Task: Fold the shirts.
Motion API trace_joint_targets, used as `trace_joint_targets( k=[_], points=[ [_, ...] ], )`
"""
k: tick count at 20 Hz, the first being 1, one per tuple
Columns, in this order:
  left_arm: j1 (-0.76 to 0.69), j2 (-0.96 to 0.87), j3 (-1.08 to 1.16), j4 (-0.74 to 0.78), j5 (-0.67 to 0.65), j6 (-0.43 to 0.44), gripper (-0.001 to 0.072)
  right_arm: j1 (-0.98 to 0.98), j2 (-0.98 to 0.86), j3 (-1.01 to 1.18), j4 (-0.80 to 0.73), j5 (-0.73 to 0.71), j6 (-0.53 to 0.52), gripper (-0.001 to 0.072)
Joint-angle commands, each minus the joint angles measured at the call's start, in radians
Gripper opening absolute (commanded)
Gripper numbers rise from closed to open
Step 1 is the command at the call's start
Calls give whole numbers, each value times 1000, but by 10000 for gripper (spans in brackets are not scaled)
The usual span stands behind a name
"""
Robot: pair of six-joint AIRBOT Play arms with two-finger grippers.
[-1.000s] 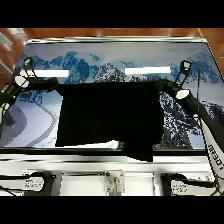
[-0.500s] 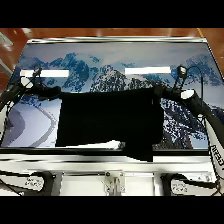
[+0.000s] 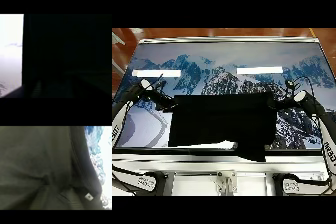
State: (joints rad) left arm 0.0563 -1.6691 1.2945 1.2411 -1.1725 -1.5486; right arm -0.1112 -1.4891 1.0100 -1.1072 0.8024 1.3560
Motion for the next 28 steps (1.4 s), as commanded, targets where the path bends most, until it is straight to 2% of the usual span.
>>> trace_joint_targets(
  k=[1, 3, 7, 9, 11, 12, 15, 17, 21, 28],
  points=[
    [15, 17, 24, -7, -93, -15, 500, -10, 26, 41, 17, 93, -9, 536],
    [58, 74, 39, -7, -163, 42, 499, -24, 81, 107, -60, 224, -59, 536],
    [193, 251, -31, -4, -296, 154, 501, -131, 222, 172, -368, 519, -56, 535],
    [279, 350, -175, -20, -318, 186, 537, -263, 251, 150, -304, 654, -61, 535],
    [380, 445, -370, -105, -299, 251, 648, -396, 275, 66, -146, 715, -72, 536],
    [437, 481, -466, -155, -286, 301, 669, -444, 284, 11, -80, 726, -72, 535],
    [568, 516, -644, -254, -271, 401, 667, -490, 290, -139, 30, 740, -84, 536],
    [612, 514, -689, -280, -232, 427, 655, -485, 290, -199, 86, 714, -94, 536],
    [580, 509, -708, -272, -134, 434, 654, -485, 290, -226, 172, 659, -94, 536],
    [424, 417, -752, -274, -67, 433, 654, -485, 290, -226, 172, 592, -93, 536]
  ],
)
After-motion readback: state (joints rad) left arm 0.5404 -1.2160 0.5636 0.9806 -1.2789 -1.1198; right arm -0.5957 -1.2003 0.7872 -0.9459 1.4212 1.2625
